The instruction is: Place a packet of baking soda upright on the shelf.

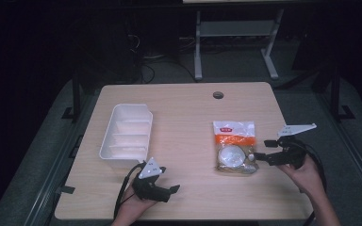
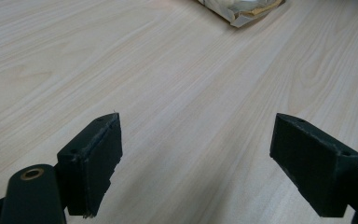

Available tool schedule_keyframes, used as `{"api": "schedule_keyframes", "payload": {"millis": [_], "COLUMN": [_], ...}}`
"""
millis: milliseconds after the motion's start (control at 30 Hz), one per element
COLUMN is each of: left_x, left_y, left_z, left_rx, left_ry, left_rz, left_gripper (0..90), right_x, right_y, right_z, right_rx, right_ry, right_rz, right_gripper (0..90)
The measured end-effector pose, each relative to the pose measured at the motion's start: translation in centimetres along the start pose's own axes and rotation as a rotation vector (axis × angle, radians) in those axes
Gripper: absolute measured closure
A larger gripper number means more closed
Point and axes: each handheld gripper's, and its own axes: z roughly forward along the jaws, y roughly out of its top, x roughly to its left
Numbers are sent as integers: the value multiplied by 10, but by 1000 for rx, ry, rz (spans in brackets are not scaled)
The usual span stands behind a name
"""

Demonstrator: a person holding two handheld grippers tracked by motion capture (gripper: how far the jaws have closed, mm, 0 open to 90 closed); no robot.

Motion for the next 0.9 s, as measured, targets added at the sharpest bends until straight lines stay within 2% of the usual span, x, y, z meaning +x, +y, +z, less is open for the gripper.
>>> {"api": "schedule_keyframes", "payload": {"millis": [167, 267, 567, 667, 700, 900], "left_x": [0, 0, 0, 0, 0, -1], "left_y": [0, 0, 0, 0, 0, 0], "left_z": [0, 1, 1, 1, 1, 2], "left_rx": [-2, 1, 2, 4, 5, 7], "left_ry": [0, 1, 0, 0, -1, 1], "left_rz": [-1, 2, 7, 8, 9, 14], "left_gripper": [164, 164, 164, 164, 164, 164], "right_x": [-11, -17, -26, -28, -32, -41], "right_y": [17, 29, 56, 61, 63, 62], "right_z": [3, 6, 11, 14, 19, 33], "right_rx": [8, 33, 73, 77, 93, 127], "right_ry": [-4, -12, -35, -38, -38, -37], "right_rz": [3, 0, -17, -19, -10, 16], "right_gripper": [236, 233, 229, 230, 229, 230]}}
